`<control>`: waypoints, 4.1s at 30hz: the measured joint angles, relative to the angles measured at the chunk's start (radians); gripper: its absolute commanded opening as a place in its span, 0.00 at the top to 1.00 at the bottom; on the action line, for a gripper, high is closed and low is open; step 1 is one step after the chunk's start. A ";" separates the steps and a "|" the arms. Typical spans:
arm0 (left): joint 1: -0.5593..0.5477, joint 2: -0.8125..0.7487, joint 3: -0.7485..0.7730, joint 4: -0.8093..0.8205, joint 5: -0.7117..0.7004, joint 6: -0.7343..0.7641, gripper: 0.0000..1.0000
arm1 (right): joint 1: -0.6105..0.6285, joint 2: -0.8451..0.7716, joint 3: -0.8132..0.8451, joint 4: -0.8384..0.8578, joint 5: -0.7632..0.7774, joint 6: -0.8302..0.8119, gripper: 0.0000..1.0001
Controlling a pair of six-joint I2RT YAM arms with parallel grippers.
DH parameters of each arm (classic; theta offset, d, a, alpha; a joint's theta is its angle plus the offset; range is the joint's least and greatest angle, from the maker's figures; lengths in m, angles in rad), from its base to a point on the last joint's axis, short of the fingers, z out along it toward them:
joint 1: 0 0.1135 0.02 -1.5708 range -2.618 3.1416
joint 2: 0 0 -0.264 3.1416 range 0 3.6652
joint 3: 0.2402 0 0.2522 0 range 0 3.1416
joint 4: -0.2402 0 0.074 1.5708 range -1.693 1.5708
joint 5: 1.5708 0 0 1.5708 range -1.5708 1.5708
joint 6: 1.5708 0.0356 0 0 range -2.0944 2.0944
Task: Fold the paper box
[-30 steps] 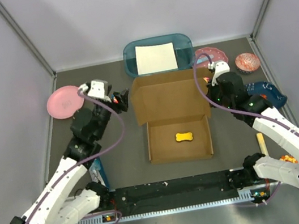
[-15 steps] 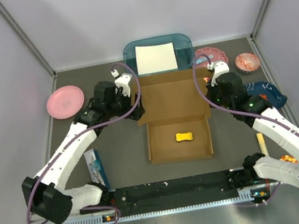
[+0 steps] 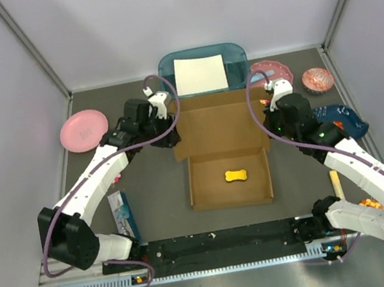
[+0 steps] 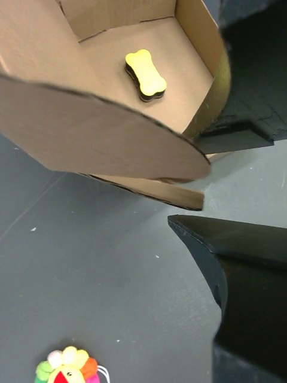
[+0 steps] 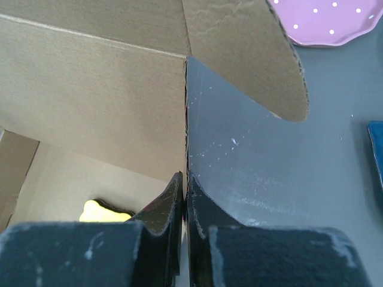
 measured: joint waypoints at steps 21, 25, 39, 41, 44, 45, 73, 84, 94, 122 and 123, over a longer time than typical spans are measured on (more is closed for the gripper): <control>-0.031 -0.142 -0.210 0.264 0.038 -0.071 1.00 | 0.011 -0.026 -0.042 0.042 0.036 0.028 1.00; -0.095 -0.259 -0.374 0.438 -0.058 -0.097 1.00 | 0.022 -0.063 -0.105 0.103 0.059 0.062 1.00; -0.270 -0.293 -0.606 0.898 -0.486 -0.146 1.00 | 0.080 -0.138 -0.259 0.327 0.124 0.145 1.00; -0.286 -0.277 -0.605 0.928 -0.530 -0.161 1.00 | 0.084 -0.141 -0.259 0.336 0.131 0.145 1.00; -0.320 -0.251 -0.603 0.960 -0.586 -0.183 1.00 | 0.087 -0.143 -0.262 0.340 0.147 0.146 1.00; -0.330 -0.244 -0.603 0.969 -0.599 -0.185 1.00 | 0.087 -0.144 -0.264 0.341 0.152 0.146 1.00; -0.459 -0.237 -0.901 1.420 -0.745 -0.222 1.00 | 0.096 -0.314 -0.488 0.446 0.132 0.226 1.00; -0.467 -0.216 -0.933 1.493 -0.768 -0.231 1.00 | 0.101 -0.396 -0.525 0.347 0.109 0.305 0.55; -0.466 -0.217 -0.941 1.505 -0.828 -0.231 1.00 | 0.101 -0.551 -0.472 0.087 0.115 0.307 0.44; -0.531 -0.196 -0.962 1.523 -0.908 -0.184 0.87 | 0.101 -0.224 -0.132 0.276 -0.114 0.284 0.45; -0.532 -0.201 -0.966 1.508 -0.908 -0.184 0.87 | 0.101 -0.206 -0.160 0.294 -0.148 0.283 0.45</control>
